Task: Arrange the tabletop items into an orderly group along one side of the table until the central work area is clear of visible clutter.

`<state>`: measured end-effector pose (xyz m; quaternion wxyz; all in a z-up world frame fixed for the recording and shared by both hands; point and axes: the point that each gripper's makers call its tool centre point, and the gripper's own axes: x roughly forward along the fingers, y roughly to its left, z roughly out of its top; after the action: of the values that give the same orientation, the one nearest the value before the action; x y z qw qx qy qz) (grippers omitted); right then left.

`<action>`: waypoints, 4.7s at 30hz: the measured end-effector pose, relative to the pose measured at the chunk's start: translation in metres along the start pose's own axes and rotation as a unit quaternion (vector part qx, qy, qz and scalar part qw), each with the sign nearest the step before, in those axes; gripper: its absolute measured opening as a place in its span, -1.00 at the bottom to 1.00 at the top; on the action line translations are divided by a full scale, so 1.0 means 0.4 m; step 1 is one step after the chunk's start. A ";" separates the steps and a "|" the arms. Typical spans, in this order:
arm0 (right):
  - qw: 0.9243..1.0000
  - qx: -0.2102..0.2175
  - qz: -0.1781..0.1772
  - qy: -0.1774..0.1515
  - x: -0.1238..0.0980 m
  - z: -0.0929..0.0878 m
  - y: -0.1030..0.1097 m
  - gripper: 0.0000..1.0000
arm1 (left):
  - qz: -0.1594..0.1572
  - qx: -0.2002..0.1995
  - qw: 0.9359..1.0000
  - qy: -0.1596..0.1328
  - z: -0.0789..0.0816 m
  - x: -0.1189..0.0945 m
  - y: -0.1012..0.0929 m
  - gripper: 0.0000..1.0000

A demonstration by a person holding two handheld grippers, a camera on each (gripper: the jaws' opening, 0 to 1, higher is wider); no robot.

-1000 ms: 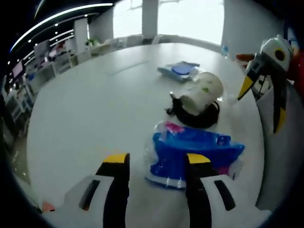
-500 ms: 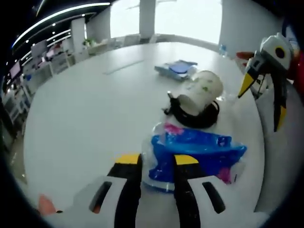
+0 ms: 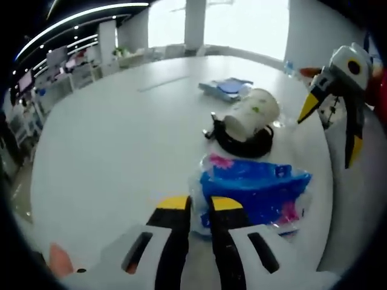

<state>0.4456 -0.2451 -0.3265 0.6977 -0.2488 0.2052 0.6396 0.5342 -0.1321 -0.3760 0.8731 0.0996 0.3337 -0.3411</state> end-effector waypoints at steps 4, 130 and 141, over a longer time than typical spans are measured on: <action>1.000 0.001 -0.001 0.002 0.005 0.000 0.005 0.21 | 0.014 -0.021 1.000 -0.005 -0.015 -0.017 -0.005 -0.90; 0.972 -0.014 -0.211 0.107 -0.733 -0.289 -0.404 -0.97 | -0.060 0.029 0.989 -0.134 0.651 0.286 -0.511 -1.00; 0.963 -0.009 -0.232 0.135 -0.822 -0.407 -0.509 -0.96 | -0.066 0.001 0.988 -0.137 0.712 0.452 -0.565 -1.00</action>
<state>0.6212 -0.6160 -0.2392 0.7905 -0.3798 0.2281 0.4228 0.6295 -0.5110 -0.2657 0.8860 0.0303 0.2161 -0.4091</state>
